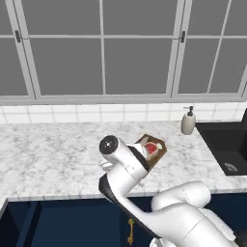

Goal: Pick up the knife from the drawer and place it on the cutting board. Then place the meat from the plate to the cutting board.

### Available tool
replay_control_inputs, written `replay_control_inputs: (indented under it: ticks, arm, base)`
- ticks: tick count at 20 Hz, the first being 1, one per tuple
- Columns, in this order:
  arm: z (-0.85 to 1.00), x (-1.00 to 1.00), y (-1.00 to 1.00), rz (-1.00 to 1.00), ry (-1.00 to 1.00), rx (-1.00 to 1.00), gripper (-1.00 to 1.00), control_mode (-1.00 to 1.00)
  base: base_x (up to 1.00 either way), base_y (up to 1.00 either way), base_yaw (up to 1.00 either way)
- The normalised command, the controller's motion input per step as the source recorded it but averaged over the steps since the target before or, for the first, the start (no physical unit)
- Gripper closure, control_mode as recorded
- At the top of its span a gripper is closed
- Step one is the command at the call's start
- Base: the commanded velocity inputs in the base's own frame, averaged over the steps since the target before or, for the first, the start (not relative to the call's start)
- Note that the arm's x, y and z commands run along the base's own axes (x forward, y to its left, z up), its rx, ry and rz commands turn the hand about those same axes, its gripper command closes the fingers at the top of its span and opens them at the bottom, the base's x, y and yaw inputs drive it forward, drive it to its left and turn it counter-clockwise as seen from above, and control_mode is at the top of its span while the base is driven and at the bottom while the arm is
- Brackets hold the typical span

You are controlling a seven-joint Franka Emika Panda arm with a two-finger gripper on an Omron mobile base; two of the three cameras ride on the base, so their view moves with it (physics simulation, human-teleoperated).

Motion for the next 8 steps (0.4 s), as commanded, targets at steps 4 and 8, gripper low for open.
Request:
replay_control_inputs:
  ticks: [4, 8]
  arm:
    - [-0.29, -0.03, 0.87, 0.21, 0.24, -0.50, -1.00, -1.00]
    - [-0.25, 0.00, 0.43, 0.09, 0.15, -0.27, -1.00, -1.00]
  base:
    - [0.00, 0.00, 0.00]
    - [0.00, 0.00, 0.00]
